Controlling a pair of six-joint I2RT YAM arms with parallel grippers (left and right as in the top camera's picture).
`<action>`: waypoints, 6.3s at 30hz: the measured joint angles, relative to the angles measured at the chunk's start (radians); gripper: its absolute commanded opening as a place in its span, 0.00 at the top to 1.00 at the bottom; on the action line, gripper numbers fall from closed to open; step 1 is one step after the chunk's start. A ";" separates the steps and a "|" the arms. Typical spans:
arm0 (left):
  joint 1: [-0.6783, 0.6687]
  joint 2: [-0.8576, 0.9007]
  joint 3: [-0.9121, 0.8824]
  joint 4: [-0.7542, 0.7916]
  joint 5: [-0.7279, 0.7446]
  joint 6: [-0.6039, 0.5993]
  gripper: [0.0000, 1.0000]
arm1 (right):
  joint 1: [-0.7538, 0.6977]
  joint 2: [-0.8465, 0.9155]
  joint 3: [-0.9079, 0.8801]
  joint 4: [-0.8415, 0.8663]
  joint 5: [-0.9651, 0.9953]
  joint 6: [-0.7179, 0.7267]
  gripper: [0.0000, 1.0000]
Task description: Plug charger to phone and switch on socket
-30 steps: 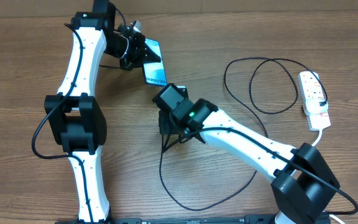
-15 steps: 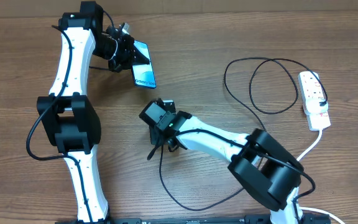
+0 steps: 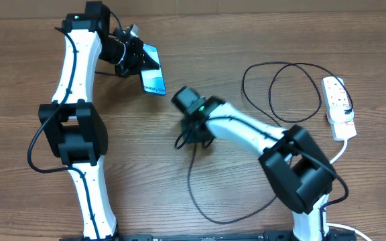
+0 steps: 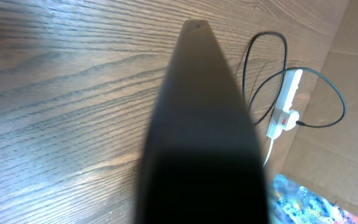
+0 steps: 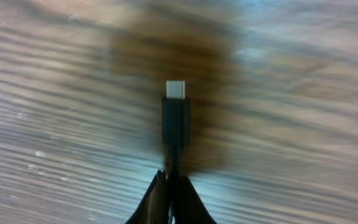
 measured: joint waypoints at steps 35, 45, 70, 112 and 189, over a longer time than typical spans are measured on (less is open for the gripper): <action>0.045 0.000 0.000 0.035 0.004 0.000 0.96 | -0.109 0.007 0.035 -0.072 -0.083 -0.282 0.63; 0.045 0.000 0.000 0.034 0.004 0.000 0.96 | -0.109 0.037 0.037 -0.056 -0.060 -0.258 0.76; 0.045 0.000 0.000 0.034 0.005 0.000 0.96 | -0.130 0.039 0.037 -0.029 -0.053 -0.192 0.90; 0.045 0.000 0.000 0.042 0.234 0.008 0.96 | -0.269 0.044 0.058 -0.080 -0.300 -0.122 0.89; 0.045 0.000 0.000 0.042 0.234 0.026 0.96 | -0.207 0.044 0.058 -0.085 -0.069 0.031 0.92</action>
